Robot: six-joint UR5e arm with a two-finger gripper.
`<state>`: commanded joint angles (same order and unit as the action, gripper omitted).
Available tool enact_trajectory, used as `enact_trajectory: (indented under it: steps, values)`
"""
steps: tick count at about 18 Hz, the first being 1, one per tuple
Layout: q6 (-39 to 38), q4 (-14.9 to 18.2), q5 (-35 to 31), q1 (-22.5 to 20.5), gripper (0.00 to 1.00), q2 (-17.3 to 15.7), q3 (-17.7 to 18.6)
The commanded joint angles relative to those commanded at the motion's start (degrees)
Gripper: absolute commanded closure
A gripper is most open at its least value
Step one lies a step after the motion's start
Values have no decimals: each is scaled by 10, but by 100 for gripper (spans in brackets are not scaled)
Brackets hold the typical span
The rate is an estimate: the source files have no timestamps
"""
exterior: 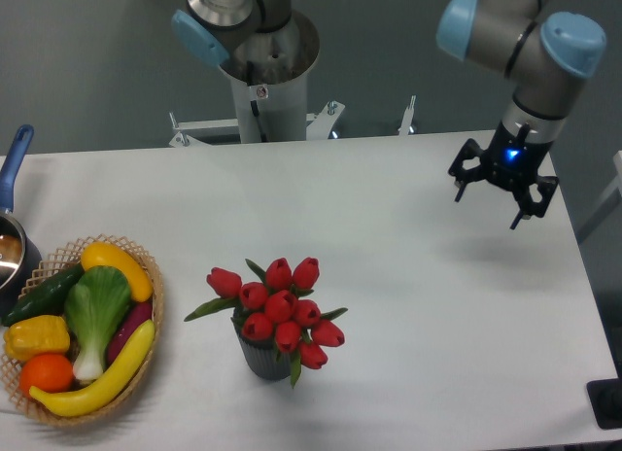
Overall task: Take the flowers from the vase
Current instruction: 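Move the open right gripper toward the red tulips in the vase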
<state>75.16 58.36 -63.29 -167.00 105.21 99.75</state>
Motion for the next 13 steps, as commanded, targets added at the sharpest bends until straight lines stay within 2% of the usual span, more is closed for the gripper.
enact_trajectory:
  steps: [2, 4, 8, 13]
  values:
    - [-8, 0, 19, 17, 0, -3, 7]
    - [-12, -2, 36, 34, 0, -21, 28]
    - [-24, -38, 39, 73, 0, -48, 67]
    - [-19, -40, 93, 105, 0, -47, 75]
